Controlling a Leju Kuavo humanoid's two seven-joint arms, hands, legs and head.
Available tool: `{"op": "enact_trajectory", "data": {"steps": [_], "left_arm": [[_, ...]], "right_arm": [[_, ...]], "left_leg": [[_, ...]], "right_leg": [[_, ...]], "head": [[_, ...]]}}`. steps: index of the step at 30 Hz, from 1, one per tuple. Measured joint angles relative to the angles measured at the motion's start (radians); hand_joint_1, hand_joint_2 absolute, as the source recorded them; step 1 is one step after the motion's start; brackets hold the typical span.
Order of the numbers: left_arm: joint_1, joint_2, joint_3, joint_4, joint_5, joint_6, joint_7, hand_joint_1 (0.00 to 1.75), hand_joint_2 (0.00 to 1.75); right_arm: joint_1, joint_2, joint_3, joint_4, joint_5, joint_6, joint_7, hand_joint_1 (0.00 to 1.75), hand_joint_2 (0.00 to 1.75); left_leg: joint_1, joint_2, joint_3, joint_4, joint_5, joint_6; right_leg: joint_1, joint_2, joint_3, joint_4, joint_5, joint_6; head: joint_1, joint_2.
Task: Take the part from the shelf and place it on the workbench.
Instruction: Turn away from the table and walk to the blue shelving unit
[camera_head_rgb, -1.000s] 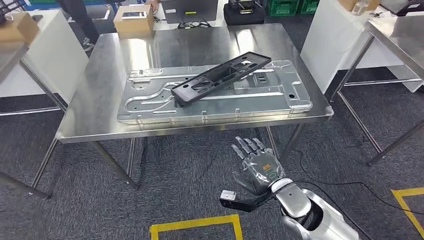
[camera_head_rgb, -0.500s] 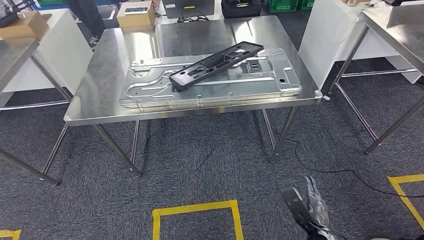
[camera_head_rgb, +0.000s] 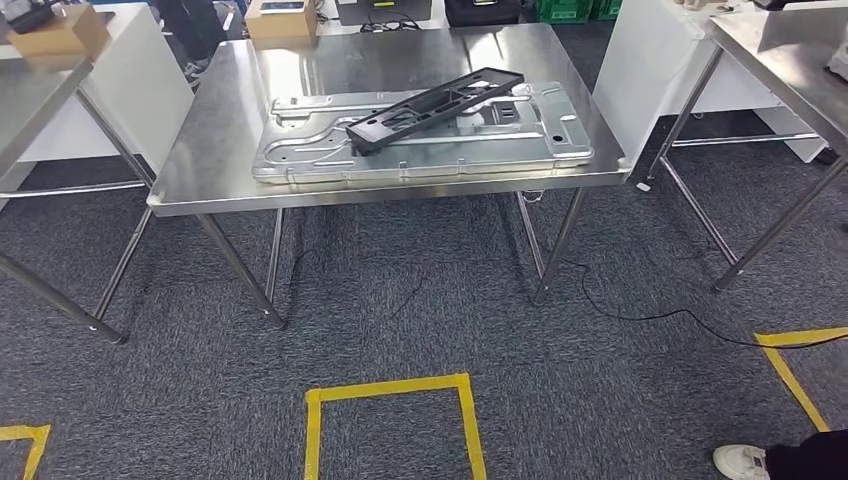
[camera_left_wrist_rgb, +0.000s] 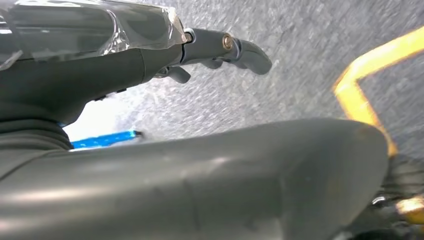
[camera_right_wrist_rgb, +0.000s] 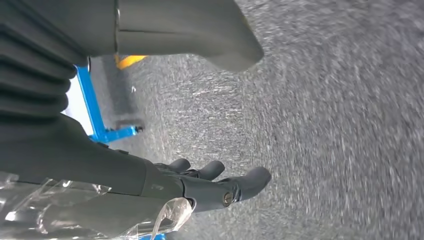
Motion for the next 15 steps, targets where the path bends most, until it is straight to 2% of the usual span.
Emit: {"op": "enact_trajectory", "data": {"steps": [2,3,4,5,7,8,9,10,12,13,14,15], "left_arm": [[0.004,0.000,-0.001,0.000,-0.002,-0.001,-0.003,0.00,0.00],[0.004,0.000,-0.001,0.000,-0.002,-0.001,-0.005,0.00,0.00],[0.005,0.000,-0.001,0.000,-0.002,0.000,-0.007,0.00,0.00],[0.005,0.000,-0.001,0.000,-0.002,0.001,-0.009,0.00,0.00],[0.005,0.000,-0.001,0.000,-0.002,0.003,-0.012,0.00,0.00],[0.005,0.001,-0.001,0.000,-0.002,0.003,-0.014,0.00,0.00],[0.003,0.001,-0.001,0.000,-0.002,0.004,-0.016,0.00,0.00],[0.002,0.001,-0.002,0.000,-0.002,0.004,-0.017,0.00,0.00],[0.001,-0.001,-0.002,0.000,-0.002,0.004,-0.020,0.00,0.00],[0.001,-0.002,-0.002,0.000,-0.002,0.004,-0.021,0.00,0.00],[0.001,-0.003,-0.002,0.000,-0.002,0.004,-0.021,0.00,0.00],[0.001,-0.003,-0.003,0.000,-0.002,0.004,-0.022,0.00,0.00]], "right_arm": [[0.000,0.011,-0.006,0.045,0.009,0.012,-0.020,0.00,0.87],[0.000,0.016,-0.009,0.065,0.009,0.016,-0.024,0.00,0.44],[0.000,0.020,-0.012,0.084,0.009,0.019,-0.026,0.00,0.00],[-0.001,0.024,-0.014,0.100,0.009,0.022,-0.025,0.00,0.00],[-0.003,0.033,-0.017,0.126,0.008,0.028,-0.021,0.00,0.00],[-0.005,0.038,-0.018,0.137,0.008,0.029,-0.017,0.00,0.00],[-0.007,0.043,-0.020,0.147,0.007,0.029,-0.015,0.00,0.00],[-0.009,0.048,-0.021,0.156,0.005,0.029,-0.012,0.00,0.00],[-0.010,0.056,-0.023,0.173,0.003,0.029,-0.009,0.00,0.00],[-0.012,0.059,-0.023,0.181,0.003,0.030,-0.009,0.00,0.00],[-0.013,0.063,-0.025,0.187,0.002,0.030,-0.008,0.00,0.00],[-0.014,0.066,-0.027,0.194,0.000,0.030,-0.008,0.00,0.00]], "left_leg": [[0.001,0.004,-0.019,0.007,0.013,0.000],[0.002,0.004,-0.030,0.014,0.017,-0.003],[0.005,0.004,-0.041,0.022,0.020,-0.006],[0.009,0.003,-0.051,0.031,0.022,-0.009],[0.015,0.003,-0.066,0.049,0.023,-0.019],[0.016,0.003,-0.071,0.056,0.023,-0.026],[0.015,0.004,-0.075,0.059,0.025,-0.034],[0.014,0.005,-0.077,0.059,0.027,-0.042],[0.017,0.005,-0.078,0.055,0.032,-0.056],[0.019,0.004,-0.084,0.067,0.022,-0.061],[0.021,0.003,-0.100,0.101,-0.003,-0.067],[0.022,0.002,-0.128,0.164,-0.043,-0.072]], "right_leg": [[-0.006,0.001,-0.057,0.165,-0.093,0.014],[-0.009,0.001,-0.069,0.218,-0.118,0.020],[-0.013,0.001,-0.058,0.229,-0.123,0.024],[-0.016,0.001,-0.024,0.193,-0.109,0.028],[-0.024,0.000,0.086,0.037,-0.066,0.035],[-0.026,0.002,0.130,-0.036,-0.050,0.034],[-0.026,0.004,0.157,-0.082,-0.041,0.029],[-0.025,0.006,0.166,-0.103,-0.039,0.021],[-0.022,0.009,0.164,-0.113,-0.029,-0.001],[-0.022,0.010,0.163,-0.118,-0.023,-0.010],[-0.023,0.010,0.161,-0.124,-0.016,-0.019],[-0.024,0.011,0.157,-0.128,-0.009,-0.025]], "head": [[0.000,0.000],[0.000,0.000],[0.000,0.000],[0.000,0.000],[0.001,0.000],[0.001,0.000],[0.001,0.000],[0.001,0.000],[0.002,0.000],[0.002,0.000],[0.002,0.000],[0.002,0.000]]}}
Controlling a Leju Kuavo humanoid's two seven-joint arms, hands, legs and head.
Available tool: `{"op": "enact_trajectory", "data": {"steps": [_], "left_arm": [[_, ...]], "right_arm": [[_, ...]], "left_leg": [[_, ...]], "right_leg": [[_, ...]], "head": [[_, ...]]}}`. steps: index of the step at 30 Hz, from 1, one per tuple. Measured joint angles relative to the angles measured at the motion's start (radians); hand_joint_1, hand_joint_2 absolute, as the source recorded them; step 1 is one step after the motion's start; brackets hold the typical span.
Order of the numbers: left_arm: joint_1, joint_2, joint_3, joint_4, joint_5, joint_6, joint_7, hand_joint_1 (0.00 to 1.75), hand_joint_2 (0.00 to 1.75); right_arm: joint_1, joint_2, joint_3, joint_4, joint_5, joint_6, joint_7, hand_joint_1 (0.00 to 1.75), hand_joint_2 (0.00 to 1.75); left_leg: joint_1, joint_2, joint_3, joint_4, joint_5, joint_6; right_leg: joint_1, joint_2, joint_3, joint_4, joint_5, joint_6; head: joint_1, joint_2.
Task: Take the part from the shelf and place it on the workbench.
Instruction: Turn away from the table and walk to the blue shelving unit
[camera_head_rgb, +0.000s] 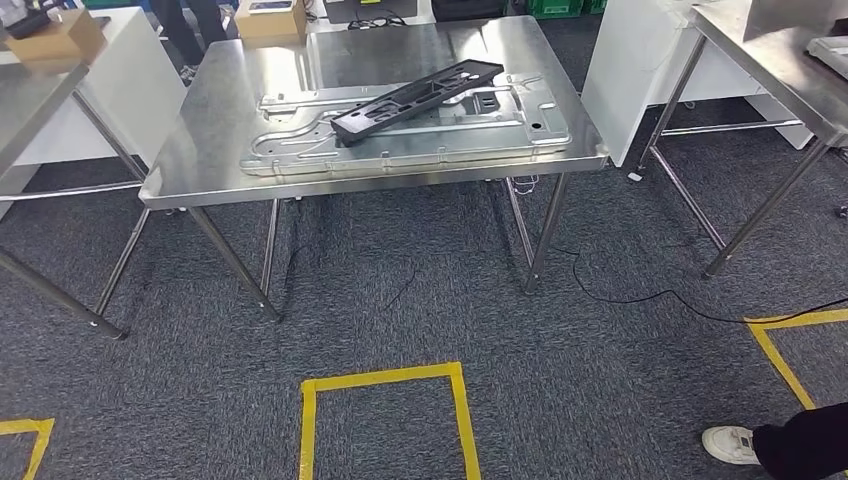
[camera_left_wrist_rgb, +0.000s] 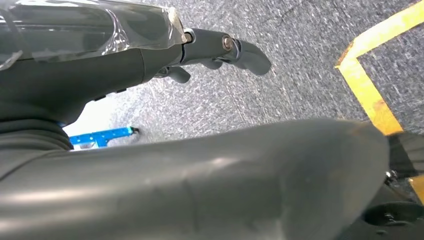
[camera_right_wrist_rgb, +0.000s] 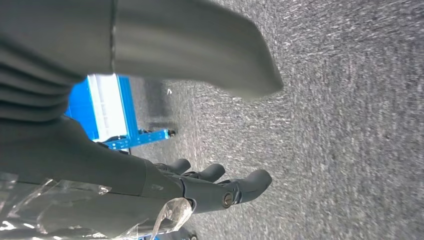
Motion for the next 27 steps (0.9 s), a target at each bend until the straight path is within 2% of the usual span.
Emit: {"op": "enact_trajectory", "data": {"steps": [2,3,4,5,6,7,8,9,10,12,13,14,15,17,18,19,20,21,23,24,25,27], "left_arm": [[0.002,0.000,0.000,0.000,0.000,0.000,0.000,0.00,0.00],[0.004,0.000,0.000,0.000,0.000,0.000,0.000,0.00,0.00],[0.005,-0.001,0.000,0.000,0.000,0.000,0.000,0.00,0.00],[0.005,-0.001,0.000,0.000,0.000,0.000,0.000,0.00,0.00],[0.005,-0.001,-0.001,0.000,0.000,0.000,0.001,0.00,0.00],[0.004,-0.001,-0.001,0.000,0.000,0.000,0.001,0.00,0.00],[0.003,-0.001,-0.001,0.000,0.000,0.000,0.002,0.00,0.00],[0.003,0.000,-0.001,0.000,0.000,0.000,0.003,0.00,0.00],[0.002,-0.001,-0.001,0.000,0.000,0.000,0.004,0.00,0.00],[0.002,-0.001,-0.001,0.000,0.000,0.000,0.005,0.00,0.00],[0.002,-0.001,-0.001,0.000,0.000,0.000,0.006,0.00,0.00],[0.002,-0.001,-0.001,0.000,0.000,0.001,0.006,0.00,0.00],[0.002,-0.001,-0.001,0.000,0.000,0.001,0.006,0.00,0.00],[0.005,-0.001,-0.001,0.000,0.001,0.002,0.007,0.00,0.00],[0.006,-0.001,-0.001,0.000,0.001,0.002,0.007,0.00,0.00],[0.007,0.000,-0.001,0.000,0.002,0.002,0.007,0.00,0.00],[0.007,0.000,-0.001,0.000,0.002,0.002,0.007,0.00,0.00],[0.006,-0.001,-0.001,0.000,0.003,0.002,0.006,0.00,0.00],[0.005,-0.001,-0.002,0.000,0.003,0.002,0.006,0.00,0.00],[0.004,-0.001,-0.002,0.000,0.003,0.003,0.006,0.00,0.00],[0.004,-0.001,-0.002,0.000,0.003,0.004,0.006,0.00,0.00],[0.002,0.000,-0.002,0.000,0.004,0.007,0.006,0.00,0.00]], "right_arm": [[-0.002,0.005,-0.004,0.012,-0.003,0.000,0.001,0.00,0.00],[-0.002,0.007,-0.006,0.016,-0.004,0.000,0.001,0.00,0.00],[-0.002,0.008,-0.008,0.021,-0.005,0.000,0.002,0.00,0.00],[-0.002,0.009,-0.009,0.025,-0.005,0.000,0.002,0.00,0.00],[-0.002,0.011,-0.011,0.029,-0.005,0.000,0.002,0.00,0.00],[-0.004,0.013,-0.011,0.032,-0.006,0.000,0.003,0.00,0.00],[-0.006,0.015,-0.012,0.034,-0.006,0.000,0.003,0.00,0.00],[-0.009,0.016,-0.012,0.037,-0.005,0.000,0.003,0.00,0.00],[-0.011,0.017,-0.012,0.039,-0.005,0.000,0.002,0.00,0.00],[-0.008,0.017,-0.013,0.043,-0.006,0.000,0.001,0.00,0.00],[-0.006,0.017,-0.014,0.046,-0.007,0.000,0.001,0.00,0.00],[-0.004,0.018,-0.016,0.048,-0.009,0.000,0.000,0.00,0.00],[-0.005,0.019,-0.017,0.050,-0.010,0.000,0.000,0.00,0.00],[-0.006,0.021,-0.020,0.052,-0.013,0.000,0.000,0.00,0.00],[-0.006,0.021,-0.020,0.052,-0.013,0.000,0.000,0.00,0.00],[-0.006,0.021,-0.021,0.054,-0.013,0.000,-0.001,0.00,0.00],[-0.006,0.021,-0.022,0.056,-0.013,0.000,-0.001,0.00,0.00],[-0.005,0.021,-0.023,0.057,-0.013,0.000,-0.001,0.00,0.00],[-0.006,0.022,-0.026,0.060,-0.014,0.000,0.000,0.00,0.00],[-0.008,0.022,-0.028,0.060,-0.015,-0.001,0.000,0.00,0.00],[-0.009,0.022,-0.029,0.061,-0.015,-0.002,0.000,0.00,0.00],[-0.009,0.023,-0.033,0.062,-0.017,-0.003,0.000,0.00,0.00]], "left_leg": [[0.002,-0.001,-0.075,0.168,-0.087,-0.007],[0.004,-0.001,-0.101,0.230,-0.110,-0.009],[0.005,-0.001,-0.106,0.247,-0.111,-0.009],[0.006,-0.002,-0.087,0.218,-0.092,-0.008],[0.006,-0.007,-0.047,0.147,-0.058,-0.006],[0.007,-0.023,0.004,0.056,-0.023,-0.002],[0.006,-0.039,0.049,-0.030,0.004,0.002],[0.005,-0.054,0.077,-0.086,0.022,0.007],[0.002,-0.062,0.090,-0.113,0.029,0.013],[-0.001,-0.049,0.085,-0.115,0.037,0.029],[-0.001,-0.040,0.083,-0.116,0.042,0.038],[0.000,-0.031,0.080,-0.117,0.048,0.047],[0.000,-0.021,0.076,-0.118,0.053,0.054],[-0.005,0.002,0.068,-0.117,0.058,0.061],[-0.008,0.013,0.065,-0.117,0.059,0.062],[-0.011,0.025,0.064,-0.116,0.059,0.063],[-0.012,0.035,0.064,-0.116,0.059,0.063],[-0.013,0.044,0.065,-0.115,0.059,0.062],[-0.017,0.061,0.069,-0.112,0.055,0.057],[-0.021,0.070,0.069,-0.109,0.052,0.052],[-0.024,0.079,0.068,-0.105,0.049,0.048],[-0.027,0.098,0.067,-0.102,0.046,0.040]], "right_leg": [[0.000,0.004,-0.014,-0.001,0.011,-0.004],[0.000,0.009,-0.021,-0.001,0.017,-0.002],[0.000,0.015,-0.028,-0.001,0.022,0.000],[0.000,0.022,-0.033,-0.001,0.027,0.003],[0.000,0.030,-0.037,-0.001,0.032,0.007],[-0.001,0.039,-0.041,0.000,0.038,0.012],[0.001,0.047,-0.046,0.002,0.042,0.017],[0.003,0.054,-0.051,0.003,0.047,0.022],[0.005,0.062,-0.056,0.004,0.051,0.028],[0.005,0.076,-0.063,0.004,0.059,0.041],[0.003,0.074,-0.069,0.013,0.054,0.046],[0.002,0.063,-0.084,0.041,0.034,0.048],[0.002,0.046,-0.108,0.094,-0.001,0.050],[0.004,0.017,-0.180,0.263,-0.094,0.052],[0.004,0.012,-0.208,0.335,-0.125,0.054],[0.004,0.010,-0.218,0.373,-0.137,0.054],[0.005,0.008,-0.203,0.362,-0.128,0.052],[0.006,0.003,-0.167,0.309,-0.103,0.049],[0.011,-0.034,-0.068,0.147,-0.046,0.040],[0.014,-0.052,-0.031,0.082,-0.029,0.033],[0.016,-0.065,-0.011,0.043,-0.021,0.027],[0.016,-0.053,-0.009,0.026,-0.019,0.015]], "head": [[0.000,0.000],[0.000,0.000],[0.000,0.000],[0.000,0.000],[0.000,0.000],[0.000,0.000],[0.000,0.000],[0.000,0.000],[0.000,0.000],[0.000,0.000],[0.000,0.000],[0.000,0.000],[0.000,0.000],[0.000,0.000],[0.000,0.000],[0.000,0.000],[0.000,0.000],[0.000,0.000],[0.000,0.000],[0.000,0.000],[0.000,0.000],[-0.001,0.000]]}}
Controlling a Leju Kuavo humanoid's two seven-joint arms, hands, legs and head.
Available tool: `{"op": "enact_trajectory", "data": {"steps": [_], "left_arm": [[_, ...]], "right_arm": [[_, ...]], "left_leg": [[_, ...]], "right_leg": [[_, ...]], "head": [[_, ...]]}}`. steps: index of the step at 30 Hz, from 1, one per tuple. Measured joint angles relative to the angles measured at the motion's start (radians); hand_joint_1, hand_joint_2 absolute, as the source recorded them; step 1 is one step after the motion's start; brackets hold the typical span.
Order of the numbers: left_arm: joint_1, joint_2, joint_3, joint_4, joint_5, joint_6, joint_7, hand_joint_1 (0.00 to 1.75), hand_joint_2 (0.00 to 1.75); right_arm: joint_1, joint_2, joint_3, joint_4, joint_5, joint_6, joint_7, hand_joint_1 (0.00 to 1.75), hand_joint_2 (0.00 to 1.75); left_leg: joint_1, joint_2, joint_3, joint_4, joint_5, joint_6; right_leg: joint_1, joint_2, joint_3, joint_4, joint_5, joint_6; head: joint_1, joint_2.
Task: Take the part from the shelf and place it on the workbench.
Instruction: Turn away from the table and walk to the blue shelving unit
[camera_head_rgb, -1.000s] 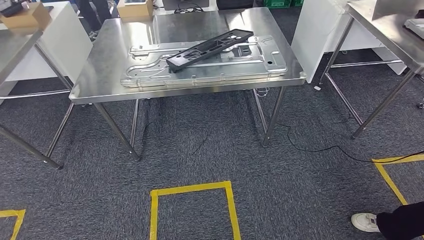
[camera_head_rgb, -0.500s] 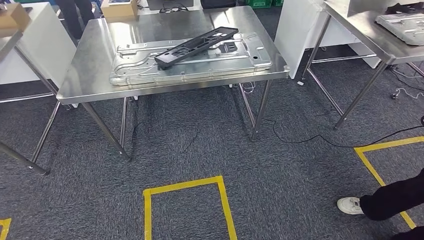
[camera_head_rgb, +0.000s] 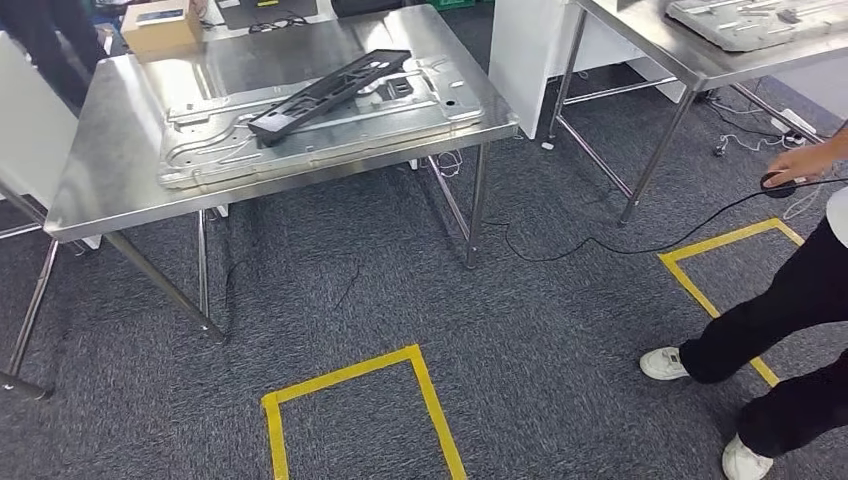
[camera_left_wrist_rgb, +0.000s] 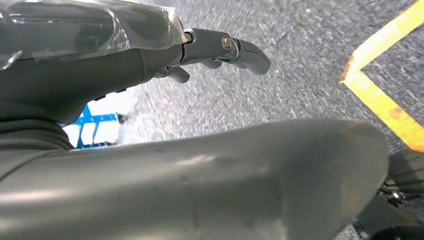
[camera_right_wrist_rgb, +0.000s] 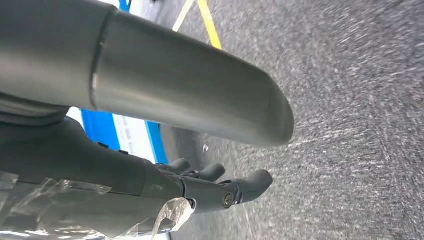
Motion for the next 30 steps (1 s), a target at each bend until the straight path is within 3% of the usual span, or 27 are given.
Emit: {"op": "enact_trajectory", "data": {"steps": [1,3,5,6,7,8,9,10,12,14,16,18,20,21,22,23,24,27,29,30], "left_arm": [[-0.002,0.000,0.000,0.000,0.001,0.002,0.000,0.00,0.00],[-0.004,0.000,-0.001,-0.001,0.003,0.004,-0.003,0.00,0.00],[-0.001,0.000,-0.002,-0.001,0.005,0.004,-0.005,0.00,0.00],[0.002,0.000,-0.002,-0.002,0.007,0.004,-0.005,0.00,0.00],[0.005,0.000,-0.002,-0.002,0.009,0.004,-0.004,0.00,0.00],[0.007,0.000,-0.003,-0.002,0.011,0.004,-0.004,0.00,0.00],[0.007,0.000,-0.003,-0.002,0.012,0.004,-0.003,0.00,0.00],[0.006,0.000,-0.003,-0.002,0.013,0.004,-0.003,0.00,0.00],[0.003,0.002,-0.003,-0.002,0.013,0.005,-0.003,0.00,0.00],[0.001,0.004,-0.003,-0.002,0.014,0.006,-0.003,0.00,0.00],[-0.001,0.004,-0.003,-0.002,0.014,0.006,-0.003,0.00,0.00],[-0.001,0.004,-0.003,-0.002,0.014,0.008,-0.005,0.00,0.00],[0.001,0.005,-0.003,-0.003,0.014,0.009,-0.007,0.00,0.00],[0.003,0.005,-0.003,-0.003,0.015,0.010,-0.008,0.00,0.00],[0.004,0.005,-0.003,-0.003,0.015,0.010,-0.009,0.00,0.00],[0.004,0.005,-0.003,-0.003,0.016,0.010,-0.009,0.00,0.00],[0.004,0.005,-0.003,-0.003,0.017,0.010,-0.010,0.00,0.00],[0.002,0.005,-0.003,-0.003,0.018,0.010,-0.011,0.00,0.00],[0.001,0.005,-0.003,-0.003,0.019,0.009,-0.011,0.00,0.00],[0.000,0.005,-0.003,-0.003,0.020,0.009,-0.011,0.00,0.00]], "right_arm": [[0.001,0.001,-0.002,0.001,-0.001,0.000,0.000,0.00,0.00],[0.000,0.003,-0.004,0.005,-0.002,-0.001,0.000,0.00,0.00],[-0.003,0.004,-0.005,0.008,-0.005,-0.001,0.002,0.00,0.00],[-0.004,0.004,-0.005,0.008,-0.006,-0.001,0.003,0.00,0.00],[-0.004,0.004,-0.005,0.009,-0.008,-0.001,0.004,0.00,0.00],[-0.003,0.004,-0.005,0.010,-0.008,-0.001,0.004,0.00,0.00],[-0.003,0.004,-0.005,0.011,-0.008,-0.001,0.005,0.00,0.00],[-0.003,0.005,-0.005,0.012,-0.008,-0.001,0.006,0.00,0.00],[-0.004,0.008,-0.005,0.013,-0.008,-0.002,0.007,0.00,0.00],[-0.005,0.012,-0.005,0.013,-0.008,-0.001,0.008,0.00,0.00],[-0.002,0.011,-0.005,0.014,-0.008,-0.002,0.009,0.00,0.00],[0.000,0.010,-0.005,0.014,-0.009,-0.003,0.009,0.00,0.00],[-0.002,0.009,-0.005,0.014,-0.010,-0.004,0.009,0.00,0.00],[-0.003,0.010,-0.005,0.014,-0.011,-0.003,0.009,0.00,0.00],[-0.003,0.010,-0.005,0.014,-0.011,-0.003,0.009,0.00,0.00],[-0.003,0.010,-0.005,0.014,-0.011,-0.003,0.009,0.00,0.00],[-0.003,0.010,-0.005,0.014,-0.012,-0.003,0.009,0.00,0.00],[-0.003,0.009,-0.005,0.014,-0.013,-0.003,0.009,0.00,0.00],[-0.004,0.009,-0.005,0.014,-0.014,-0.003,0.010,0.00,0.00],[-0.003,0.009,-0.005,0.014,-0.014,-0.003,0.012,0.00,0.00]], "left_leg": [[0.001,-0.001,-0.001,0.005,-0.006,-0.005],[0.007,-0.036,-0.031,0.073,-0.053,-0.019],[0.015,-0.081,-0.107,0.230,-0.129,-0.031],[0.018,-0.089,-0.146,0.307,-0.156,-0.034],[0.020,-0.093,-0.170,0.352,-0.164,-0.035],[0.021,-0.096,-0.174,0.355,-0.151,-0.034],[0.021,-0.101,-0.156,0.312,-0.119,-0.031],[0.021,-0.112,-0.122,0.235,-0.077,-0.026],[0.018,-0.156,-0.051,0.076,-0.008,-0.012],[0.013,-0.180,-0.027,0.014,0.012,-0.002],[0.015,-0.161,-0.028,0.009,0.018,0.005],[0.019,-0.139,-0.027,0.003,0.026,0.015],[0.019,-0.113,-0.028,0.001,0.028,0.021],[0.018,-0.099,-0.030,0.002,0.028,0.023],[0.018,-0.085,-0.030,0.002,0.027,0.023],[0.018,-0.073,-0.031,0.002,0.026,0.022],[0.018,-0.062,-0.029,0.003,0.025,0.021],[0.015,-0.036,-0.020,0.007,0.014,0.008],[0.010,-0.019,-0.015,0.009,0.007,-0.002],[0.009,-0.009,-0.013,0.009,0.005,-0.006]], "right_leg": [[-0.002,0.010,-0.002,-0.001,0.002,-0.005],[-0.006,0.028,-0.005,-0.003,0.007,-0.014],[-0.007,0.047,-0.011,-0.004,0.012,-0.020],[-0.006,0.058,-0.014,-0.004,0.014,-0.022],[-0.006,0.071,-0.016,-0.004,0.015,-0.023],[-0.006,0.084,-0.016,-0.004,0.017,-0.022],[-0.006,0.097,-0.016,-0.004,0.019,-0.021],[-0.006,0.109,-0.016,-0.004,0.021,-0.019],[-0.005,0.131,-0.018,-0.003,0.024,-0.013],[-0.003,0.152,-0.025,-0.002,0.028,-0.004],[-0.003,0.164,-0.033,0.000,0.031,0.006],[-0.002,0.127,-0.060,0.051,-0.002,0.012],[-0.001,0.077,-0.128,0.196,-0.082,0.018],[-0.002,0.068,-0.167,0.278,-0.117,0.021],[-0.004,0.064,-0.194,0.335,-0.136,0.025],[-0.005,0.062,-0.200,0.350,-0.132,0.027],[-0.006,0.058,-0.181,0.317,-0.109,0.028],[-0.007,0.002,-0.051,0.083,-0.014,0.025],[-0.005,-0.017,-0.015,0.013,0.004,0.016],[-0.003,-0.006,-0.016,0.008,0.004,0.010]], "head": [[0.000,0.000],[0.000,0.000],[0.000,0.000],[0.000,0.000],[0.000,0.000],[0.000,0.000],[0.000,0.000],[0.000,0.000],[0.000,0.000],[0.000,0.000],[0.000,0.000],[0.000,0.000],[0.001,0.000],[0.001,0.000],[0.001,0.000],[0.001,0.000],[0.001,0.000],[0.000,0.000],[0.000,0.000],[-0.001,0.000]]}}
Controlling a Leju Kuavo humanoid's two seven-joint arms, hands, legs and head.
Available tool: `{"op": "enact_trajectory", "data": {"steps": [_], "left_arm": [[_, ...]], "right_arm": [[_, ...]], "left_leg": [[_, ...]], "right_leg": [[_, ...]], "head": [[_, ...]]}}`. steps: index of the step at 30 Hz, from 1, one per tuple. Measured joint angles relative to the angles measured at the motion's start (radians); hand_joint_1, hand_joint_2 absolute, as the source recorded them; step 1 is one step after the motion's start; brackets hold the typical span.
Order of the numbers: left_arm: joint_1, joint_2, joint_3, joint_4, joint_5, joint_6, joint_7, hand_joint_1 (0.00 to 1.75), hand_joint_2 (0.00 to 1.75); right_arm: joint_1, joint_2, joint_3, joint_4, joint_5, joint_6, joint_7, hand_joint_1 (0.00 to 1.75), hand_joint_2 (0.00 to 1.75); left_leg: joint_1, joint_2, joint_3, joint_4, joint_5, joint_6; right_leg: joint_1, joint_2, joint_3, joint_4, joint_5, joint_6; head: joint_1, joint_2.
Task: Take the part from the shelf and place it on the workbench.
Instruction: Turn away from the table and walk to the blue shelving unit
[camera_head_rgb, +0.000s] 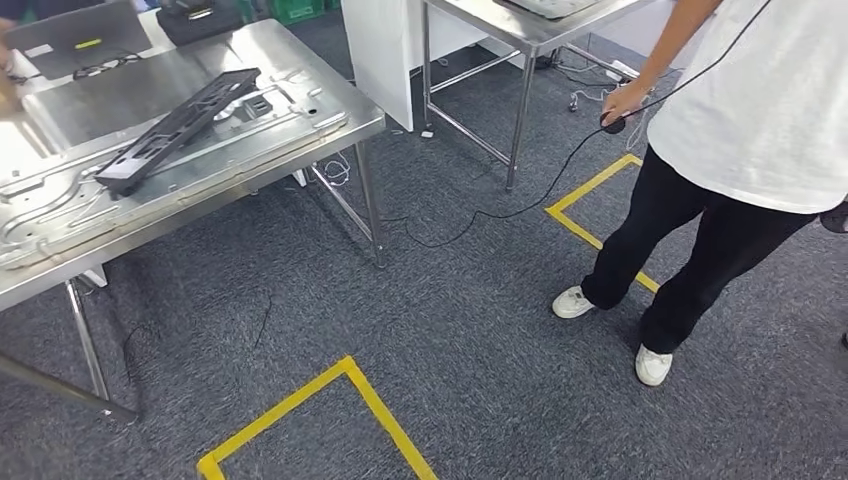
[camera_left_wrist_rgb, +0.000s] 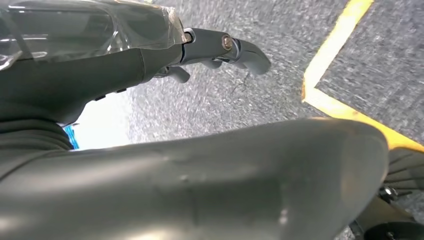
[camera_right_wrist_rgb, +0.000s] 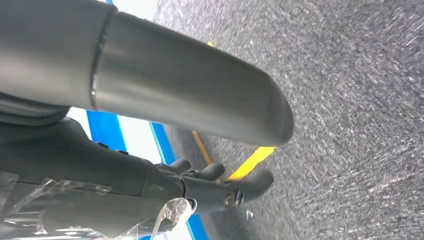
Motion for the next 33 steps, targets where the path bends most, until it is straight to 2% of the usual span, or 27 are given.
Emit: {"op": "enact_trajectory", "data": {"steps": [1,3,5,6,7,8,9,10,12,13,14,16,17,18,20,21,22,23,24,25,27,28,29,30,31,32,33], "left_arm": [[-0.002,0.000,0.000,0.000,0.001,-0.001,0.000,0.00,0.00],[-0.004,0.000,0.000,-0.001,0.003,-0.002,0.000,0.00,0.00],[-0.001,0.000,0.000,-0.001,0.007,-0.004,-0.001,0.00,0.00],[0.001,0.000,0.000,-0.001,0.010,-0.005,-0.001,0.00,0.00],[0.004,0.000,0.000,-0.001,0.013,-0.007,-0.001,0.00,0.00],[0.006,0.000,0.000,-0.001,0.015,-0.010,-0.001,0.00,0.00],[0.007,0.000,0.000,-0.001,0.017,-0.014,-0.001,0.00,0.00],[0.007,0.000,0.000,-0.001,0.018,-0.016,-0.002,0.00,0.00],[0.005,0.000,0.000,-0.001,0.021,-0.019,-0.005,0.00,0.00],[0.004,0.001,0.000,-0.001,0.023,-0.015,-0.008,0.00,0.00],[0.003,0.001,0.000,-0.001,0.026,-0.008,-0.011,0.00,0.00],[0.001,-0.003,0.000,-0.002,0.030,0.011,-0.016,0.00,0.00],[0.000,-0.006,0.000,-0.002,0.031,0.020,-0.017,0.00,0.00],[-0.001,-0.010,0.000,-0.002,0.031,0.025,-0.017,0.00,0.00],[0.001,-0.015,0.000,-0.003,0.031,0.032,-0.017,0.00,0.00],[0.004,-0.016,0.000,-0.003,0.031,0.034,-0.017,0.00,0.00],[0.006,-0.017,0.000,-0.003,0.031,0.035,-0.017,0.00,0.00],[0.006,-0.019,0.000,-0.003,0.031,0.035,-0.017,0.00,0.00],[0.006,-0.021,0.000,-0.003,0.032,0.035,-0.017,0.00,0.00],[0.005,-0.022,0.000,-0.003,0.032,0.034,-0.017,0.00,0.00],[0.003,-0.025,0.000,-0.003,0.033,0.035,-0.016,0.00,0.00],[0.003,-0.025,0.000,-0.003,0.033,0.035,-0.016,0.00,0.00],[0.003,-0.025,0.000,-0.003,0.033,0.036,-0.016,0.00,0.00],[0.002,-0.025,0.000,-0.003,0.033,0.036,-0.016,0.00,0.00],[0.000,-0.025,0.000,-0.003,0.034,0.037,-0.016,0.00,0.00],[-0.001,-0.026,0.000,-0.003,0.035,0.037,-0.016,0.00,0.00],[-0.002,-0.026,0.000,-0.003,0.035,0.037,-0.016,0.00,0.00]], "right_arm": [[0.001,0.000,0.000,0.000,0.000,0.000,0.001,0.00,0.00],[0.000,0.000,0.000,0.000,0.000,0.000,0.005,0.00,0.00],[-0.003,0.000,0.000,0.000,0.002,0.000,0.008,0.00,0.00],[-0.004,0.000,0.000,0.000,0.002,0.000,0.009,0.00,0.00],[-0.004,0.000,0.000,0.000,0.003,0.000,0.010,0.00,0.00],[-0.003,0.000,0.000,0.000,0.003,0.000,0.011,0.00,0.00],[-0.002,0.000,0.000,0.000,0.003,0.000,0.012,0.00,0.00],[-0.002,0.000,0.000,0.000,0.003,0.000,0.013,0.00,0.00],[-0.003,0.002,0.000,0.000,0.003,0.000,0.014,0.00,0.00],[-0.004,0.003,0.000,0.000,0.003,0.001,0.014,0.00,0.00],[-0.005,0.004,0.000,0.000,0.002,0.001,0.014,0.00,0.00],[-0.001,0.003,0.000,0.001,0.000,0.003,0.015,0.00,0.00],[0.001,0.002,0.000,0.001,-0.001,0.003,0.015,0.00,0.00],[0.002,0.000,0.000,0.001,-0.002,0.004,0.015,0.00,0.00],[0.001,-0.001,0.000,0.001,-0.003,0.005,0.015,0.00,0.00],[0.000,-0.001,0.000,0.002,-0.003,0.006,0.015,0.00,0.00],[-0.001,-0.001,0.000,0.002,-0.003,0.006,0.015,0.00,0.00],[0.000,-0.001,0.000,0.002,-0.003,0.006,0.015,0.00,0.00],[0.000,-0.001,0.000,0.002,-0.004,0.006,0.015,0.00,0.00],[0.001,-0.002,0.000,0.002,-0.004,0.006,0.015,0.00,0.00],[0.000,-0.003,0.000,0.002,-0.004,0.006,0.015,0.00,0.00],[-0.001,-0.003,0.000,0.002,-0.004,0.006,0.015,0.00,0.00],[-0.001,-0.003,0.000,0.002,-0.005,0.006,0.015,0.00,0.00],[-0.001,-0.003,0.000,0.002,-0.005,0.007,0.015,0.00,0.00],[0.000,-0.002,0.000,0.002,-0.005,0.007,0.015,0.00,0.00],[0.001,-0.002,0.000,0.002,-0.005,0.007,0.015,0.00,0.00],[0.001,-0.002,0.000,0.002,-0.006,0.007,0.015,0.00,0.00]], "left_leg": [[0.001,0.005,0.002,0.000,-0.002,-0.004],[0.007,-0.023,-0.014,0.043,-0.037,-0.016],[0.012,-0.071,-0.079,0.184,-0.115,-0.026],[0.013,-0.082,-0.121,0.272,-0.152,-0.027],[0.014,-0.087,-0.154,0.339,-0.174,-0.028],[0.014,-0.089,-0.170,0.366,-0.173,-0.026],[0.013,-0.092,-0.164,0.347,-0.152,-0.022],[0.012,-0.098,-0.137,0.285,-0.114,-0.017],[0.009,-0.137,-0.061,0.115,-0.036,-0.003],[0.007,-0.155,-0.034,0.054,-0.011,0.003],[0.004,-0.165,-0.021,0.021,0.000,0.007],[0.003,-0.154,-0.017,0.009,0.007,0.014],[0.004,-0.143,-0.017,0.006,0.011,0.018],[0.005,-0.133,-0.016,0.003,0.016,0.023],[0.007,-0.107,-0.019,0.000,0.021,0.031],[0.006,-0.094,-0.021,0.000,0.021,0.033],[0.005,-0.080,-0.023,0.000,0.021,0.034],[0.005,-0.067,-0.024,0.001,0.021,0.034],[0.005,-0.055,-0.025,0.001,0.020,0.033],[0.006,-0.043,-0.023,0.002,0.019,0.032],[0.002,-0.025,-0.019,0.005,0.014,0.025],[-0.001,-0.017,-0.017,0.007,0.011,0.020],[-0.004,-0.009,-0.015,0.009,0.007,0.015],[-0.007,0.001,-0.014,0.010,0.004,0.010],[-0.006,0.011,-0.012,0.011,0.001,0.007],[-0.004,0.011,-0.012,0.015,-0.005,0.002],[-0.001,-0.003,-0.019,0.035,-0.022,-0.004]], "right_leg": [[0.000,0.011,-0.002,-0.001,0.002,-0.006],[-0.002,0.031,-0.004,-0.005,0.008,-0.019],[-0.003,0.049,-0.008,-0.008,0.014,-0.028],[-0.002,0.059,-0.011,-0.008,0.015,-0.030],[0.000,0.071,-0.013,-0.008,0.017,-0.031],[0.000,0.084,-0.014,-0.008,0.018,-0.031],[0.001,0.097,-0.014,-0.008,0.019,-0.030],[0.001,0.109,-0.013,-0.008,0.021,-0.029],[0.001,0.133,-0.014,-0.007,0.024,-0.024],[0.002,0.144,-0.016,-0.006,0.026,-0.020],[0.002,0.155,-0.018,-0.005,0.028,-0.015],[0.002,0.174,-0.023,-0.007,0.032,-0.004],[0.002,0.165,-0.029,0.002,0.027,0.000],[0.003,0.144,-0.042,0.028,0.009,0.002],[0.004,0.090,-0.100,0.153,-0.066,0.007],[0.003,0.077,-0.137,0.235,-0.108,0.011],[0.003,0.073,-0.169,0.306,-0.137,0.015],[0.002,0.070,-0.182,0.342,-0.146,0.018],[0.001,0.067,-0.173,0.333,-0.135,0.019],[0.000,0.060,-0.140,0.280,-0.107,0.020],[0.001,0.017,-0.043,0.111,-0.044,0.019],[0.001,-0.002,-0.007,0.047,-0.025,0.015],[0.002,-0.014,0.013,0.010,-0.016,0.010],[0.003,-0.013,0.017,-0.002,-0.015,0.005],[0.003,0.001,0.015,-0.001,-0.013,-0.002],[0.003,0.012,0.013,-0.002,-0.012,-0.008],[0.002,0.022,0.011,-0.003,-0.009,-0.013]], "head": [[0.000,0.000],[0.000,0.000],[0.000,0.000],[0.000,0.000],[0.000,0.000],[0.000,0.000],[0.000,0.000],[0.000,0.000],[0.000,0.000],[0.000,0.000],[0.000,0.000],[0.000,0.000],[0.000,0.000],[0.001,0.000],[0.001,0.000],[0.001,0.000],[0.001,0.000],[0.001,0.000],[0.001,0.000],[0.001,0.000],[0.001,0.000],[0.001,0.000],[0.001,0.000],[0.001,0.000],[0.001,0.000],[0.001,0.000],[0.001,0.000]]}}
